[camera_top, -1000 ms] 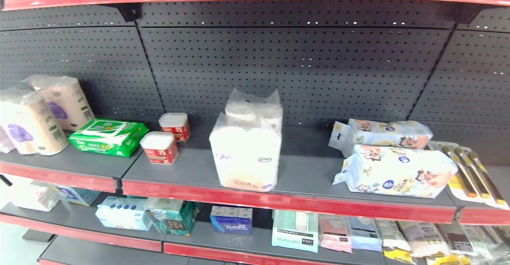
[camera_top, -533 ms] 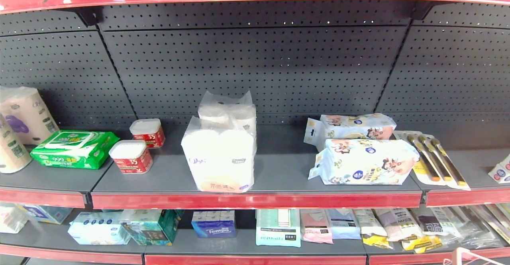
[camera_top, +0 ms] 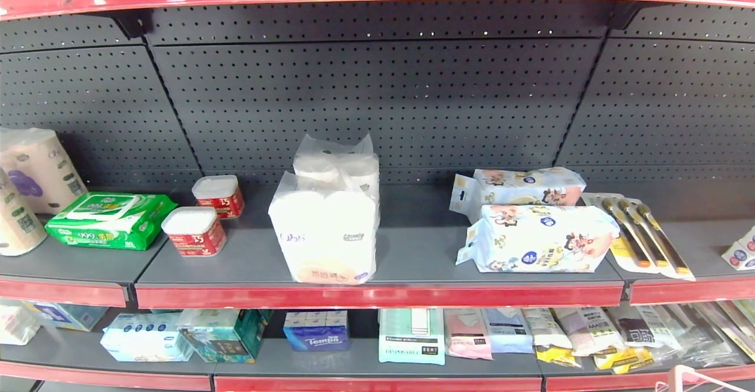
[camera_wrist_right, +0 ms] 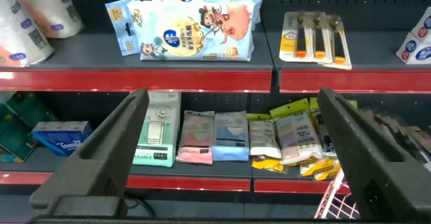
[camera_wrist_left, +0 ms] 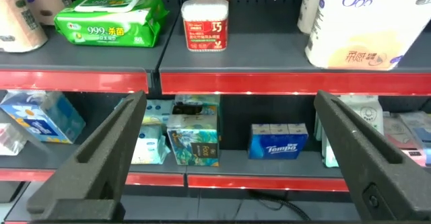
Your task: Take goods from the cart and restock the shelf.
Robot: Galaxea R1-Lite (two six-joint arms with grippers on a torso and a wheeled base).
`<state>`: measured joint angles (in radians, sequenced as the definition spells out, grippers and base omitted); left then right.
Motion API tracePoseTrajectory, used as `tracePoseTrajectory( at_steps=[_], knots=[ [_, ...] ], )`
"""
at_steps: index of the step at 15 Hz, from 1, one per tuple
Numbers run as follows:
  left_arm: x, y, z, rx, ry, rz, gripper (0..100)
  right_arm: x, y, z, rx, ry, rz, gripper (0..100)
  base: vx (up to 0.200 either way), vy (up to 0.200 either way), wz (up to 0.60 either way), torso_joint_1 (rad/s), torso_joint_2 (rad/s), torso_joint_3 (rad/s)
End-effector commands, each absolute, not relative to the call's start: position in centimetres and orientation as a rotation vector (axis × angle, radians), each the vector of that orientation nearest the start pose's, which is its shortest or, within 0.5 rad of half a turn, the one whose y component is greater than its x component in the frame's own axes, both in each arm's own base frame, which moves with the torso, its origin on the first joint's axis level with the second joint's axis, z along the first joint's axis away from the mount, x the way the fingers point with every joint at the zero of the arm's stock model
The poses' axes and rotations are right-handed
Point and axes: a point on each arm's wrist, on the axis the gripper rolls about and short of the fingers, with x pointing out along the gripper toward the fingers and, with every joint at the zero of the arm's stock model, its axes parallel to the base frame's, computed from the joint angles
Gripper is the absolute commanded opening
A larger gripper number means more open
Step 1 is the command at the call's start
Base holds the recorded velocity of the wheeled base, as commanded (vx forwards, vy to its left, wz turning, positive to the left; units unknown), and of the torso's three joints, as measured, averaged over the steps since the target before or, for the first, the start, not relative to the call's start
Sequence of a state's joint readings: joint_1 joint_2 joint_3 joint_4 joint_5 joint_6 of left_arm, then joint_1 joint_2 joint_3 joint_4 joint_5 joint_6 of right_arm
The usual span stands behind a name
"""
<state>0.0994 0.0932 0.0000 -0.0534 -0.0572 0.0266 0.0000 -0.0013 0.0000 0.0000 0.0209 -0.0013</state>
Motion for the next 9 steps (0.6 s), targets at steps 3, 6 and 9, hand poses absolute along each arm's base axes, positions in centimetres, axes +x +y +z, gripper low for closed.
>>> tracePoseTrajectory(
  at_steps=[3,6,9],
  knots=[
    [-1.51,-0.23,8.28,0.022,0.041,0.064,100,-2.28,0.05,7.55,-0.002,0.0,0.021,100,0.0,0.0,0.0,0.0,0.0,0.0],
    [-1.52,-0.11,8.29,-0.037,0.036,0.117,100,-2.28,0.04,7.53,-0.003,0.002,0.018,100,0.0,0.0,0.0,0.0,0.0,0.0],
    [-1.54,0.0,8.36,-0.117,0.022,0.17,100,-2.28,0.04,7.53,-0.006,0.001,0.017,100,0.0,0.0,0.0,0.0,0.0,0.0]
  ],
)
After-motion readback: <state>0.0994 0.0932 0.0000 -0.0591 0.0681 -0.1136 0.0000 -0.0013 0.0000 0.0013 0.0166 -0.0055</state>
